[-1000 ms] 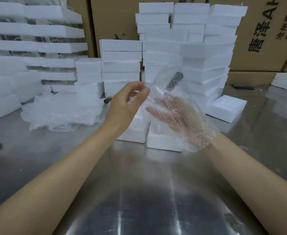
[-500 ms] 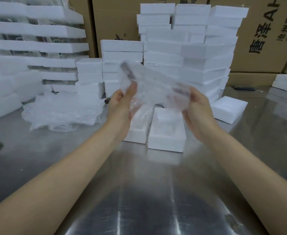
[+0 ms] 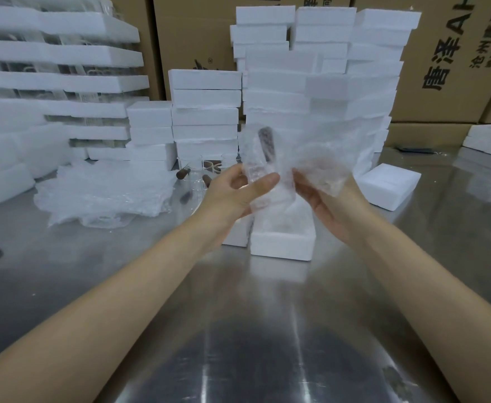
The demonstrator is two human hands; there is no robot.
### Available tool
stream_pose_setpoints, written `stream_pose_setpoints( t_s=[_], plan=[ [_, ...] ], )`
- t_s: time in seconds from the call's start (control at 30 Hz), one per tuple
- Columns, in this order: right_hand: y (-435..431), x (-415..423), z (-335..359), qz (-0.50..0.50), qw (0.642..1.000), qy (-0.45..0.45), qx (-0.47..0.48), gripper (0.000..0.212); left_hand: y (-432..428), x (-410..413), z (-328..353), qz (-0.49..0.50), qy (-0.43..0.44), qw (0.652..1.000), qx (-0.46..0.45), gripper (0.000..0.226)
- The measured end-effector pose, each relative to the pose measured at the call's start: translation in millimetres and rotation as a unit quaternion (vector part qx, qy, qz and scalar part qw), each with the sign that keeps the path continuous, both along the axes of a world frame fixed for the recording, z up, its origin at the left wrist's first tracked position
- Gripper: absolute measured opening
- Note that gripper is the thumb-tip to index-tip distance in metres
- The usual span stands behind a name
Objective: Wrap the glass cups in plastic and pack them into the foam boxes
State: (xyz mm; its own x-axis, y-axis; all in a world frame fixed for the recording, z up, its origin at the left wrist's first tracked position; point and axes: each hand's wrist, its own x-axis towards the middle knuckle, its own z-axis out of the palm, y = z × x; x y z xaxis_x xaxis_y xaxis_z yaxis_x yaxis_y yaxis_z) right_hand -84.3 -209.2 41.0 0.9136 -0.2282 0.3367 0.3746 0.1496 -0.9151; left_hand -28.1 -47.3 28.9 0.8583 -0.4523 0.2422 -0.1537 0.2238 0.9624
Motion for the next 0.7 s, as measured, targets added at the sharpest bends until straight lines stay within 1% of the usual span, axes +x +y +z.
stream_pose_setpoints(
  t_s=[0.03,0.1,0.13,0.2,0.23,0.27,0.3,0.33,0.43,0.47,0.53,0.57,0.6,0.63,0.7],
  plan=[
    [6.7,-0.9,-1.2,0.013,1.0,0.016,-0.019,0.018,-0.2,0.2,-1.5,0.015,-0.021,1.0,0.017,0.041],
    [14.9,-1.3,-3.5,0.028,0.998,0.045,-0.03,0.032,-1.1,1.3,-3.6,0.057,-0.055,0.996,0.039,0.041],
    [18.8,-3.0,-1.4,0.048,0.997,0.055,-0.031,0.036,-1.3,2.4,-4.6,0.077,-0.066,0.994,0.043,0.041],
    [22.7,-4.7,-0.2,0.106,0.991,0.061,-0.047,0.029,-0.6,3.7,-5.6,0.106,-0.087,0.989,0.049,0.041],
    [22.3,-4.3,-0.6,0.114,0.991,0.055,-0.048,0.032,-0.4,3.6,-5.2,0.112,-0.097,0.988,0.051,0.04],
    [22.2,-4.6,0.5,0.103,0.993,0.055,-0.029,0.037,-0.1,2.7,-3.9,0.11,-0.106,0.987,0.049,0.039],
    [21.1,-3.7,0.5,0.077,0.996,0.054,0.002,0.036,0.3,1.6,-2.5,0.102,-0.112,0.987,0.045,0.038],
    [19.4,-2.8,-0.2,0.052,0.997,0.051,0.033,0.03,0.2,0.7,-1.4,0.091,-0.114,0.989,0.037,0.038],
    [11.9,0.4,-1.2,0.011,0.998,0.051,0.045,0.016,0.5,-3.1,0.8,0.061,-0.131,0.989,0.025,0.032],
    [11.1,0.4,-1.5,-0.002,0.997,0.055,0.045,0.02,0.7,-3.7,1.3,0.05,-0.132,0.99,0.019,0.03],
    [7.9,2.5,-4.0,-0.022,0.997,0.055,0.051,0.041,2.4,-3.0,2.7,0.011,-0.114,0.993,0.003,0.029],
    [7.0,3.2,-4.6,-0.021,0.997,0.053,0.046,0.047,3.6,-1.4,3.3,-0.012,-0.108,0.994,0.001,0.031],
    [6.6,3.0,-5.3,-0.023,0.998,0.049,0.033,0.048,4.6,0.1,3.4,-0.031,-0.108,0.994,0.007,0.035],
    [6.3,2.1,-6.1,-0.035,0.998,0.045,0.007,0.043,5.8,1.5,3.0,-0.048,-0.111,0.992,0.019,0.038],
    [6.2,-0.5,-8.2,-0.083,0.993,0.038,-0.076,0.029,7.5,2.2,0.9,-0.066,-0.119,0.99,0.035,0.038]
  ],
)
